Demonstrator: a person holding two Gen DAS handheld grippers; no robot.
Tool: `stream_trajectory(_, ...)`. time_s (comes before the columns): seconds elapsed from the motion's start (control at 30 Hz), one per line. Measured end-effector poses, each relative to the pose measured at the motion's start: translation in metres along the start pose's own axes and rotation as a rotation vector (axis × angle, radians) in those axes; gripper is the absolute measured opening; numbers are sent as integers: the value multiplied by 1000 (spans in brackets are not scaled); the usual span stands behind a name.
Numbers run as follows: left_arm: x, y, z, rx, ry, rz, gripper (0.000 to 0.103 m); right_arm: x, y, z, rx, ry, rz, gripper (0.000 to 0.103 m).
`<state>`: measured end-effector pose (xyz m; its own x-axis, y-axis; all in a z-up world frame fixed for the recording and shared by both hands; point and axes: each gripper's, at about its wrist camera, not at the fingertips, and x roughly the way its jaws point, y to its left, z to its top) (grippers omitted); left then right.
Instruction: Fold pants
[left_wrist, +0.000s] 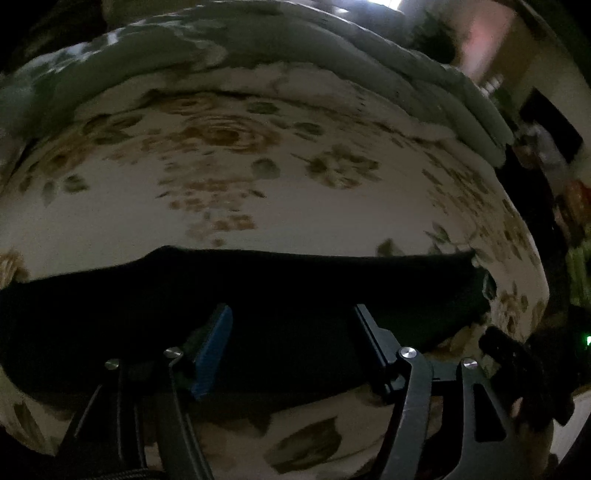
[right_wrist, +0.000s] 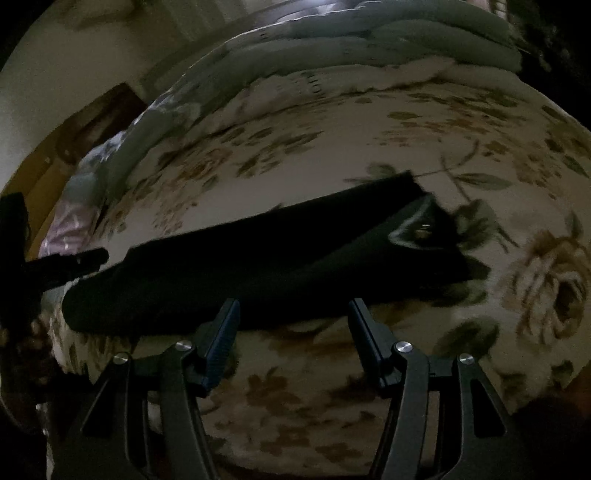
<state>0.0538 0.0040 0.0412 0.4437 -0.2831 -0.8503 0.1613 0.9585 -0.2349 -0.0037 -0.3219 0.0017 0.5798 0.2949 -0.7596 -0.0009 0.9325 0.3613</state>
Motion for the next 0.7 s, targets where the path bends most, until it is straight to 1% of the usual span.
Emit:
stream_trajectory(0.07,7,-13,4,33,19,-11,67,-2,-9,1,35,-6,-7,62)
stream_trajectory(0.13,14,-24,7,63,35,-16,67,-2,-19,2,73,-11,-17,66)
stream_trajectory(0.17,18,-30,9,81,43,-17,67,-2,-23,2,88,-12,-18,67)
stream_trajectory(0.27,28,-45,15,124,62,-22,67,0,-35,2,145,-11,-15,67)
stream_trajectory(0.33,36,-53,18,146,79,-36,67,0,-44,2,185,-28,-9,67)
stream_trajectory(0.43,51,-68,26,191,124,-78,67,0,-53,3,228,-48,-9,67)
stream_trajectory(0.53,67,-87,34,261,160,-100,67,5,-64,4,271,-38,-5,67)
stream_trajectory(0.7,89,-119,47,364,193,-112,67,9,-79,1,331,-43,-10,67)
